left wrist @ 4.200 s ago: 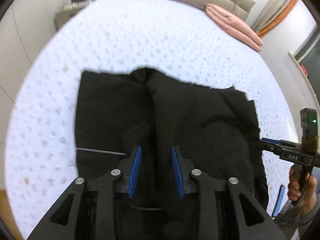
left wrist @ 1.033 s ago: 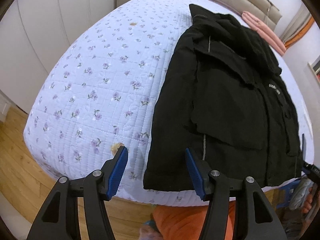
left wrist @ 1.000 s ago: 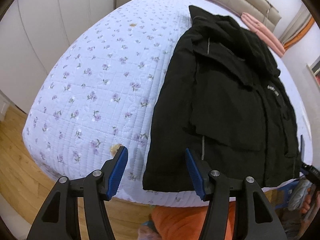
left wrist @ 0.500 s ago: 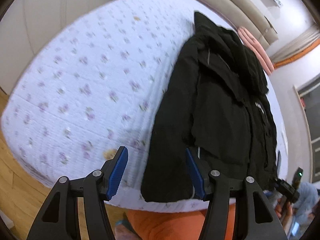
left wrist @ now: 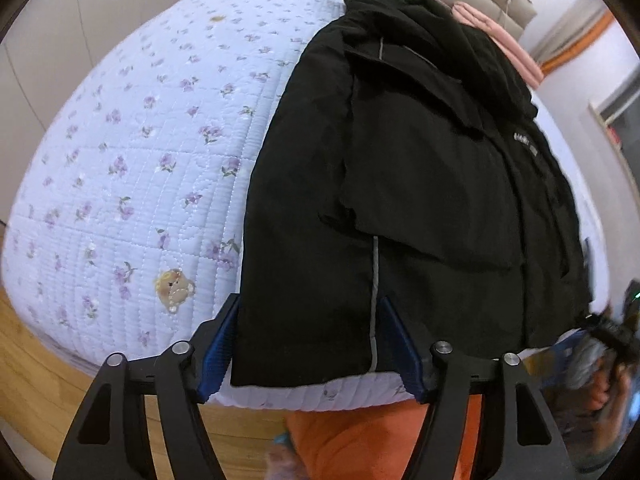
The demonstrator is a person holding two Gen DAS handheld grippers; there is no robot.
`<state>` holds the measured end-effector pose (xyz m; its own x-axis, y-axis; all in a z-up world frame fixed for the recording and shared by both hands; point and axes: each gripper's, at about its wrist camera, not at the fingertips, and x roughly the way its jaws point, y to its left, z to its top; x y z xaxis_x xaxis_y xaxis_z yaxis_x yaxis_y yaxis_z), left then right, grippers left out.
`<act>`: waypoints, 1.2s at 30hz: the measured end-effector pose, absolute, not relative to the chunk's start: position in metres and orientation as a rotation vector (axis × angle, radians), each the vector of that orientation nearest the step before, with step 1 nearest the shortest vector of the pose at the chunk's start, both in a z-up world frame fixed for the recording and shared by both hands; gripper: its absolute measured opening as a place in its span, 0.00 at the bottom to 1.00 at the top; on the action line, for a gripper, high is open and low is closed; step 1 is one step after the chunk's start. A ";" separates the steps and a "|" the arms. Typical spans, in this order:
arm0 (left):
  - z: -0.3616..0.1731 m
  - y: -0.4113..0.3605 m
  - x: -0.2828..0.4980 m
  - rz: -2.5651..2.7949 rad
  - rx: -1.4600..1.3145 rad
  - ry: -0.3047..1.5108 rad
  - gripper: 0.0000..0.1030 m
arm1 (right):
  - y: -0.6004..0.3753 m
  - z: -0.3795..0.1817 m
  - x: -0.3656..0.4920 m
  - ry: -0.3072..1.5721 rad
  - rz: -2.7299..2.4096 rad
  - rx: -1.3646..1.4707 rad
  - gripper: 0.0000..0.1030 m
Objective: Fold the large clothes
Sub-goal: 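Grasp the jacket hem with both grippers, then lift the hem and fold it over toward the hood with both grippers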
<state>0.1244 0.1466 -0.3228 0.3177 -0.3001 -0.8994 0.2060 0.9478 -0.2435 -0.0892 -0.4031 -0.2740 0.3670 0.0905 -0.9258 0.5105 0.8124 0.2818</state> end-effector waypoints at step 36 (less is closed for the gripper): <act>-0.214 0.151 0.119 -0.310 -0.180 0.960 0.09 | -0.402 -0.161 -0.093 0.934 -0.195 0.544 0.08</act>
<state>0.1185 0.1513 -0.2136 0.5340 -0.3377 -0.7751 0.1795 0.9412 -0.2864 -0.0930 -0.4016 -0.1613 0.5884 0.0715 -0.8054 0.3877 0.8492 0.3586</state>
